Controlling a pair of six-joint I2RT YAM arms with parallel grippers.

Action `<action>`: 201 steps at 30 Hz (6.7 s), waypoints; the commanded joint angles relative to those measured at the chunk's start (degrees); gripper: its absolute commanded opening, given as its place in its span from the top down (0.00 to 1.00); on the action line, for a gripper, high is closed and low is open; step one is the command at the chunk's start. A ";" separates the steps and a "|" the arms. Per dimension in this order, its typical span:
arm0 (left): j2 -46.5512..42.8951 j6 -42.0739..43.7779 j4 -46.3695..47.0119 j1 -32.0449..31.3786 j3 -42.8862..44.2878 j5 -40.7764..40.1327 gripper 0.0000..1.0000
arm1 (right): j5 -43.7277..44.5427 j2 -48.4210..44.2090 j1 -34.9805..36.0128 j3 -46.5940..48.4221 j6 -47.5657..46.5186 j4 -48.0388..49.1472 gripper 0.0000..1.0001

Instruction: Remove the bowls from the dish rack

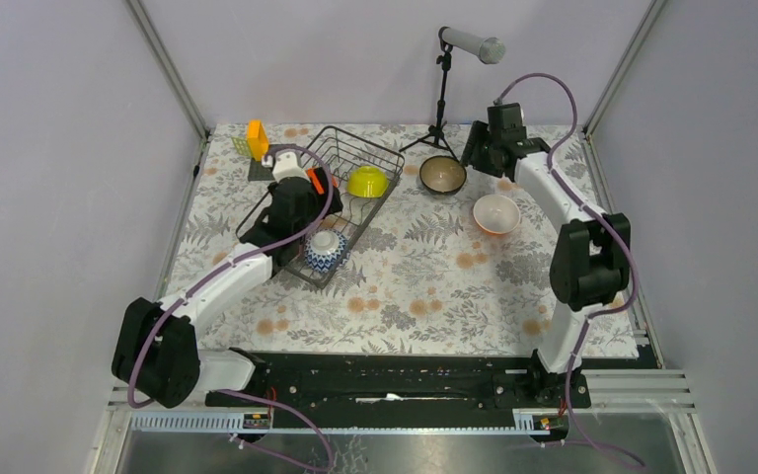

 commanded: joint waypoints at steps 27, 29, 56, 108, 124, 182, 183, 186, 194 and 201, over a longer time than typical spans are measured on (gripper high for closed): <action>-5.89 -10.19 1.05 7.42 -7.37 -3.64 0.17 | -18.40 13.70 24.12 23.42 -59.04 -2.98 0.00; -6.06 -10.11 1.56 7.47 -7.64 -3.14 0.17 | -17.18 15.63 24.43 24.84 -61.31 -3.79 0.00; -5.45 -8.70 4.06 7.44 -9.09 -2.51 0.17 | 3.66 28.79 28.68 36.15 -71.84 -5.63 0.39; 3.06 -10.62 14.85 10.17 -2.03 33.47 0.29 | -34.45 -6.18 16.46 -8.19 10.31 35.50 0.92; 11.83 -14.67 18.00 11.82 4.89 38.52 0.72 | -43.97 -5.14 16.46 -12.13 19.09 45.69 0.82; 48.13 4.91 -22.85 -20.15 47.97 7.63 0.52 | 9.86 -16.38 -8.52 -32.36 15.86 7.50 0.58; 47.01 5.03 -22.18 -20.10 47.00 7.72 0.50 | 9.29 -15.76 -8.54 -31.89 15.84 7.51 0.60; 42.94 4.95 -19.69 -20.07 43.02 8.70 0.46 | 9.20 -14.52 -8.54 -31.10 15.84 7.51 0.61; 28.51 2.63 -15.57 -20.20 27.38 11.49 0.43 | 9.20 -13.49 -8.53 -31.07 15.84 7.51 0.61; 22.54 2.16 -12.70 -20.08 19.69 11.59 0.44 | 9.20 -17.10 -8.56 -31.35 15.84 7.51 0.61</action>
